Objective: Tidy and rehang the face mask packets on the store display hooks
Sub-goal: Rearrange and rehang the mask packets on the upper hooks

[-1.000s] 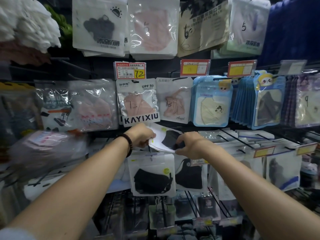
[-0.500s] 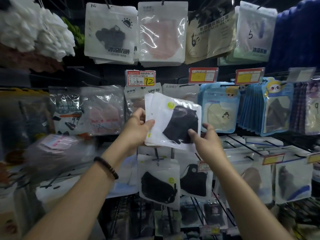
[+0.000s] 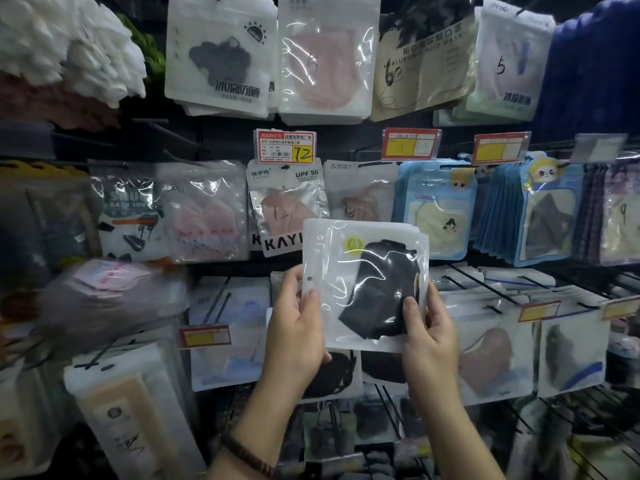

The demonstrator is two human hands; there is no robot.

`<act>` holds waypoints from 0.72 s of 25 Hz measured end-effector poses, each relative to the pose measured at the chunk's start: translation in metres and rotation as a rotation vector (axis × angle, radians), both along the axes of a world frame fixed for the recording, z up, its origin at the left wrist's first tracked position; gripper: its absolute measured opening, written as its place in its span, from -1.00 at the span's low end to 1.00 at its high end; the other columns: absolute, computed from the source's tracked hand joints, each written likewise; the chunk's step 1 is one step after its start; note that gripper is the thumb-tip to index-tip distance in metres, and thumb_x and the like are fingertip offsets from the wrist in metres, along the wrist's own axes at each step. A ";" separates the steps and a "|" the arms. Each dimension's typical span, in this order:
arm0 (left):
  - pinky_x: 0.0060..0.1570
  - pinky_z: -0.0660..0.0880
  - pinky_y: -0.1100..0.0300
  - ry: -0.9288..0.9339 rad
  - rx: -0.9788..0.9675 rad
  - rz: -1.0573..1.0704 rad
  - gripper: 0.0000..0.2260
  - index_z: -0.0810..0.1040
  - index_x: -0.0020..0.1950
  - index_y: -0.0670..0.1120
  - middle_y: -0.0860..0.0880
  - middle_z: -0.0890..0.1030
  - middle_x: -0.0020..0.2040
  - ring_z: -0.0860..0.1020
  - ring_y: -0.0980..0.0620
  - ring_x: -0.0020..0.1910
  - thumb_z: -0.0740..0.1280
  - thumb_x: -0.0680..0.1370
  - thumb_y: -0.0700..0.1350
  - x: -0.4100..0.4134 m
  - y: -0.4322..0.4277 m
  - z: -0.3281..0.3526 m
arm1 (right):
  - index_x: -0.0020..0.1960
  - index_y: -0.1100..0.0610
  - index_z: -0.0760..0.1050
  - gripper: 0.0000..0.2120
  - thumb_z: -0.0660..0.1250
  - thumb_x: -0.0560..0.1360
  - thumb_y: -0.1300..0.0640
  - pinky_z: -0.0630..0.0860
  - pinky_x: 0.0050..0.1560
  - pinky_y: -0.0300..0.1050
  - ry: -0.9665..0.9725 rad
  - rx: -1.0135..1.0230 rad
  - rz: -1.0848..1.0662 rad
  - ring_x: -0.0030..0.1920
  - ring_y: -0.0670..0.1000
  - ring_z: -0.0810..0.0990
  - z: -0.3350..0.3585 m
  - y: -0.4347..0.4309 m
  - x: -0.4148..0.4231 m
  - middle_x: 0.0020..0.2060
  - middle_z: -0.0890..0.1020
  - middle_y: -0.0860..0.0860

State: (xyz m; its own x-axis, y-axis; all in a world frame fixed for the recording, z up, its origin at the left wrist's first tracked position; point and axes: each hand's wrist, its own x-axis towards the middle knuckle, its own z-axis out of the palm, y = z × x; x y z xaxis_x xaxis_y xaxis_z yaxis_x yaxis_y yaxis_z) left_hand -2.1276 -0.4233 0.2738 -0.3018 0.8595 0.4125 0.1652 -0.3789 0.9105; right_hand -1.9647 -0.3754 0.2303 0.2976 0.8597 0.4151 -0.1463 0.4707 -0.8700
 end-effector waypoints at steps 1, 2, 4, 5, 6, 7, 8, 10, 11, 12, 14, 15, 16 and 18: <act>-0.48 0.50 0.12 -0.003 0.010 0.004 -0.78 0.49 0.25 0.22 -0.16 0.63 -0.10 0.48 -0.03 -0.41 0.15 0.77 -0.09 0.003 -0.001 -0.007 | 0.63 -0.02 0.42 -0.55 0.25 0.76 0.16 0.55 0.47 -0.04 0.006 -0.016 -0.008 0.35 -0.23 0.63 -0.005 -0.003 0.002 0.40 0.64 -0.16; -0.45 0.47 0.07 0.005 0.022 0.013 -0.80 0.49 0.17 0.20 -0.13 0.61 -0.15 0.44 -0.02 -0.43 0.15 0.76 -0.09 0.007 -0.003 -0.012 | 0.63 -0.02 0.41 -0.55 0.25 0.76 0.15 0.56 0.46 -0.05 0.006 -0.028 -0.014 0.33 -0.24 0.63 -0.009 -0.007 0.003 0.39 0.64 -0.16; -0.37 0.44 -0.02 0.013 0.035 0.042 -0.83 0.47 0.07 0.14 0.00 0.61 -0.20 0.41 0.02 -0.45 0.14 0.76 -0.06 0.013 -0.004 -0.021 | 0.60 -0.08 0.44 -0.58 0.23 0.77 0.14 0.58 0.40 -0.05 -0.026 -0.018 -0.045 0.33 -0.21 0.64 -0.016 -0.013 0.003 0.36 0.66 -0.18; -0.36 0.43 -0.04 0.003 0.038 0.059 -0.84 0.46 0.05 0.12 0.05 0.60 -0.26 0.40 0.04 -0.46 0.13 0.77 -0.03 0.015 -0.004 -0.024 | 0.55 -0.13 0.47 -0.61 0.23 0.77 0.15 0.59 0.35 -0.10 -0.046 -0.001 -0.062 0.32 -0.21 0.64 -0.018 -0.014 0.002 0.33 0.67 -0.21; -0.36 0.42 -0.05 -0.003 0.042 0.079 -0.82 0.45 0.03 0.12 0.06 0.58 -0.30 0.39 0.04 -0.46 0.12 0.77 0.02 0.016 -0.003 -0.026 | 0.49 -0.18 0.49 -0.63 0.22 0.77 0.16 0.59 0.30 -0.17 -0.056 0.011 -0.078 0.31 -0.22 0.65 -0.019 -0.015 0.000 0.29 0.69 -0.24; -0.36 0.41 -0.05 -0.002 0.047 0.106 -0.81 0.44 0.01 0.11 0.02 0.54 -0.33 0.39 0.02 -0.46 0.12 0.77 0.05 0.017 -0.001 -0.028 | 0.44 -0.21 0.50 -0.64 0.21 0.77 0.17 0.58 0.26 -0.22 -0.066 0.017 -0.088 0.29 -0.23 0.65 -0.020 -0.016 -0.001 0.26 0.69 -0.25; -0.36 0.40 -0.05 0.002 0.052 0.135 -0.80 0.43 0.00 0.11 -0.02 0.52 -0.35 0.39 0.02 -0.45 0.12 0.77 0.06 0.017 0.000 -0.029 | 0.42 -0.22 0.50 -0.65 0.20 0.77 0.16 0.57 0.25 -0.22 -0.073 0.019 -0.093 0.28 -0.22 0.65 -0.022 -0.016 -0.002 0.26 0.70 -0.23; -0.36 0.38 -0.05 0.011 0.062 0.177 -0.81 0.42 -0.02 0.11 0.02 0.48 -0.39 0.39 0.03 -0.45 0.13 0.76 0.06 0.015 0.002 -0.029 | 0.42 -0.15 0.50 -0.70 0.21 0.77 0.13 0.58 0.26 -0.08 -0.078 0.009 -0.104 0.25 -0.17 0.66 -0.025 -0.016 -0.003 0.25 0.70 -0.15; -0.36 0.38 -0.03 0.023 0.065 0.192 -0.81 0.41 -0.03 0.11 0.06 0.48 -0.41 0.39 0.06 -0.46 0.14 0.76 0.06 0.014 0.003 -0.029 | 0.39 -0.11 0.49 -0.75 0.22 0.77 0.11 0.59 0.22 -0.01 -0.084 -0.002 -0.114 0.18 -0.18 0.67 -0.026 -0.016 -0.004 0.20 0.70 -0.11; -0.35 0.38 0.00 0.045 0.068 0.208 -0.81 0.41 -0.04 0.11 0.10 0.48 -0.42 0.38 0.11 -0.47 0.14 0.76 0.05 0.013 0.004 -0.028 | 0.32 -0.09 0.48 -0.81 0.22 0.76 0.11 0.58 0.15 0.01 -0.093 -0.013 -0.124 0.09 -0.19 0.67 -0.027 -0.018 -0.005 0.12 0.69 -0.08; -0.34 0.38 0.06 0.122 0.078 0.258 -0.79 0.39 -0.05 0.10 0.16 0.49 -0.41 0.40 0.14 -0.46 0.14 0.76 0.05 0.010 0.005 -0.027 | 0.19 -0.07 0.45 -0.90 0.24 0.75 0.12 0.54 0.02 -0.03 -0.118 -0.035 -0.145 -0.01 -0.17 0.65 -0.027 -0.021 -0.007 0.02 0.67 -0.03; -0.36 0.38 0.08 0.165 0.082 0.287 -0.79 0.39 -0.06 0.10 0.16 0.50 -0.40 0.42 0.13 -0.45 0.14 0.76 0.06 0.008 0.006 -0.027 | 0.17 -0.06 0.45 -0.91 0.25 0.75 0.14 0.53 -0.01 -0.05 -0.131 -0.048 -0.146 -0.01 -0.15 0.65 -0.027 -0.022 -0.007 0.00 0.67 -0.04; -0.38 0.38 0.09 0.207 0.088 0.315 -0.79 0.38 -0.06 0.11 0.14 0.50 -0.40 0.43 0.12 -0.45 0.14 0.76 0.06 0.005 0.006 -0.026 | 0.16 -0.05 0.46 -0.91 0.28 0.73 0.14 0.54 0.00 -0.03 -0.141 -0.065 -0.144 0.01 -0.11 0.66 -0.027 -0.023 -0.007 -0.01 0.67 -0.05; -0.41 0.41 0.05 0.306 0.105 0.349 -0.81 0.38 -0.04 0.13 0.06 0.49 -0.39 0.45 0.09 -0.44 0.13 0.76 0.07 -0.004 0.005 -0.023 | 0.26 -0.04 0.47 -0.84 0.35 0.69 0.08 0.60 0.13 0.07 -0.186 -0.108 -0.168 0.12 0.01 0.67 -0.026 -0.025 -0.006 0.07 0.68 -0.05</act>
State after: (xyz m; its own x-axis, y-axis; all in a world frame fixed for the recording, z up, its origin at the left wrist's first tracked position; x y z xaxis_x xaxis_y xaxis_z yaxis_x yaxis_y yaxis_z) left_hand -2.1315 -0.4184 0.2503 -0.4160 0.6776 0.6065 0.5539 -0.3401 0.7599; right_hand -1.9707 -0.4006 0.2042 0.3667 0.8471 0.3847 0.0930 0.3781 -0.9211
